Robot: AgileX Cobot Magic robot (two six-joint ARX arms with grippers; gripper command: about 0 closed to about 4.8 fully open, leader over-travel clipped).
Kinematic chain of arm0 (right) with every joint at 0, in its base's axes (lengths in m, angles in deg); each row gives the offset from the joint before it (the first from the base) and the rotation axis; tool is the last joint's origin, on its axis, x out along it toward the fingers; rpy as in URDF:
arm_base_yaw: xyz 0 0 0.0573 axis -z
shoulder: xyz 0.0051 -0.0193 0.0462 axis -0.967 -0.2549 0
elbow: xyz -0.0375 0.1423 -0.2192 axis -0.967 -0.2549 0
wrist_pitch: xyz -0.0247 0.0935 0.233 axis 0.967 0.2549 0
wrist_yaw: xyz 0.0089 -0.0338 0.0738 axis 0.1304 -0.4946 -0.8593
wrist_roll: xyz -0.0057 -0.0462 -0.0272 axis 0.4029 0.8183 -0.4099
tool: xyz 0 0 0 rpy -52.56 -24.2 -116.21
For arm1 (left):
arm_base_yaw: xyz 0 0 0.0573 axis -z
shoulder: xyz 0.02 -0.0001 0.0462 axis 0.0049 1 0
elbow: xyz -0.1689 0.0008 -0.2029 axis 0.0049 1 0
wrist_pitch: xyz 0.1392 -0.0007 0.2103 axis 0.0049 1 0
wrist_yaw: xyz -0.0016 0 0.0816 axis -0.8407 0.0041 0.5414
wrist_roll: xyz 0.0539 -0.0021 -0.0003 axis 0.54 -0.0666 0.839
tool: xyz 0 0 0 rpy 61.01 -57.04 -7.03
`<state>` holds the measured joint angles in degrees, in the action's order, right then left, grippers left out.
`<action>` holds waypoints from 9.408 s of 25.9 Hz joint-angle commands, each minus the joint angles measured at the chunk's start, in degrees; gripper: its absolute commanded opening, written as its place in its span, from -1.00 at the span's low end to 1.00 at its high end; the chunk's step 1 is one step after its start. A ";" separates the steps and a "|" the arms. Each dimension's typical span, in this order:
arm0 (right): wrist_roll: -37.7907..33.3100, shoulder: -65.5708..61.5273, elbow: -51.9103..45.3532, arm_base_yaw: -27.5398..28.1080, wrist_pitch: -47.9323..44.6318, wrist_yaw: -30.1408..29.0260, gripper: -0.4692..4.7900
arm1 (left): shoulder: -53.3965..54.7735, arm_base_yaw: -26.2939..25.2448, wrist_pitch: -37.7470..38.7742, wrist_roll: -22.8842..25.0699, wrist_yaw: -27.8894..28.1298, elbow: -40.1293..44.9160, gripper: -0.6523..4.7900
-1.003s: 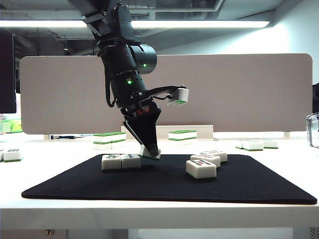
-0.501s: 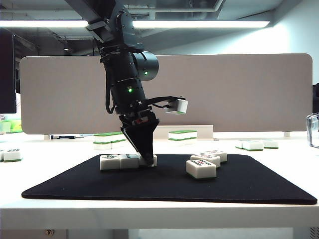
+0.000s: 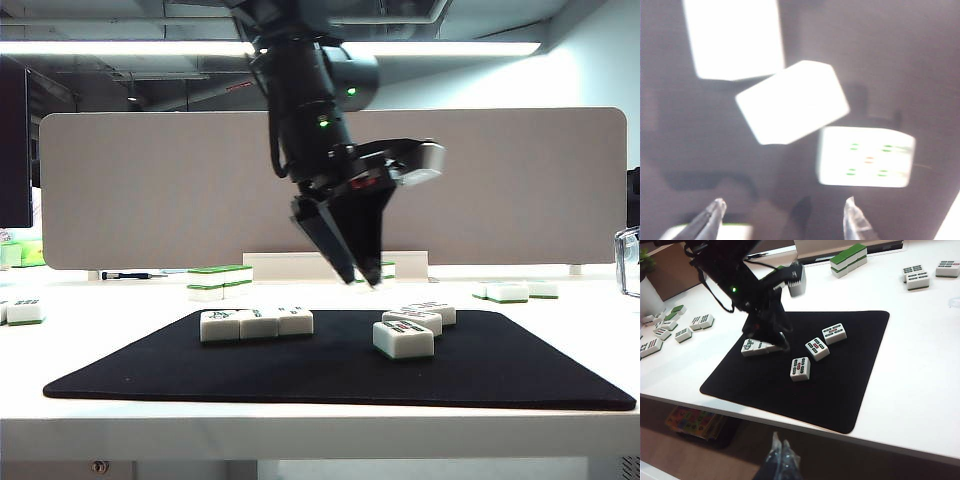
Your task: Align six mahjong tiles in a row on the table.
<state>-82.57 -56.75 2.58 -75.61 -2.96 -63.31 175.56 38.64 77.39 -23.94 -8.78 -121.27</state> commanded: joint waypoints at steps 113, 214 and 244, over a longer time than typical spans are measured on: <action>0.15 0.66 0.17 -0.07 -0.59 2.64 -0.82 | 4.83 2.45 -13.64 -17.16 6.67 0.11 -0.12; 0.15 0.66 0.17 -0.07 -0.59 2.67 -0.82 | 1.97 0.46 -23.89 -46.38 3.98 -0.46 0.48; 0.15 0.66 0.17 -0.07 -0.57 2.67 -0.82 | 6.84 -1.57 -18.78 18.05 0.13 -3.87 0.48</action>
<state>-82.57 -56.75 2.58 -75.61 -2.98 -60.75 182.27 36.91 59.41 -6.04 -8.08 -124.97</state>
